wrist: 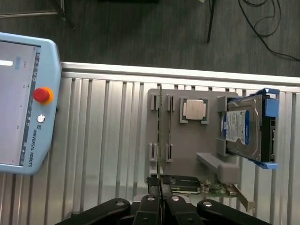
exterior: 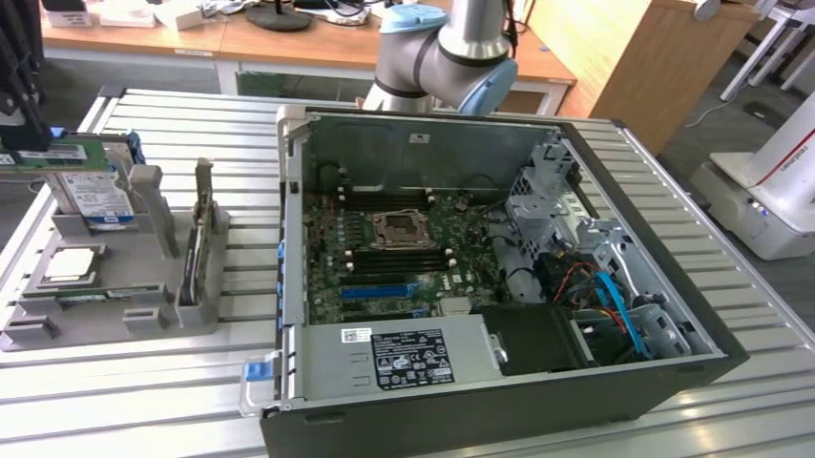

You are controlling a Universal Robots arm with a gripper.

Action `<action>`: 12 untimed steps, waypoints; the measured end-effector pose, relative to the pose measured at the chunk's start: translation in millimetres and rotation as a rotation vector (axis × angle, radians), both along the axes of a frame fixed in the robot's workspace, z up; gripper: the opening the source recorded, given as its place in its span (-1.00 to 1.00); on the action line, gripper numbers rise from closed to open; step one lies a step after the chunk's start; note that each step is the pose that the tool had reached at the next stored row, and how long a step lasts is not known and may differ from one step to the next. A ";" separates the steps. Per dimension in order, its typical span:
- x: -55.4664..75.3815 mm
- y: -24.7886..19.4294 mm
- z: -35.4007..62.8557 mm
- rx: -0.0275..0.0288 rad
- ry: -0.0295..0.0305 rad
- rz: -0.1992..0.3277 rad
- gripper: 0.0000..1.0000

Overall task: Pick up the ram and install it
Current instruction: 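Pick up the ram and move it above insertion slot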

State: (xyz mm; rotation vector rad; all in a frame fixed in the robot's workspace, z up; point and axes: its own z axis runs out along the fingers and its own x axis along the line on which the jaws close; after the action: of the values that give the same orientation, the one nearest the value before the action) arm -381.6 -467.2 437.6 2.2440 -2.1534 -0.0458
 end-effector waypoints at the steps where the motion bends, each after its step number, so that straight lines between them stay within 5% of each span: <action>1: 1.9 0.0 0.0 0.0000 0.0000 0.000 -0.76; 12: 17.9 0.0 0.0 0.0000 0.0000 0.000 -0.76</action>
State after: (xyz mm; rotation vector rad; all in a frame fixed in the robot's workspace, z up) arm -363.7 -467.1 437.6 2.2440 -2.1534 -0.0458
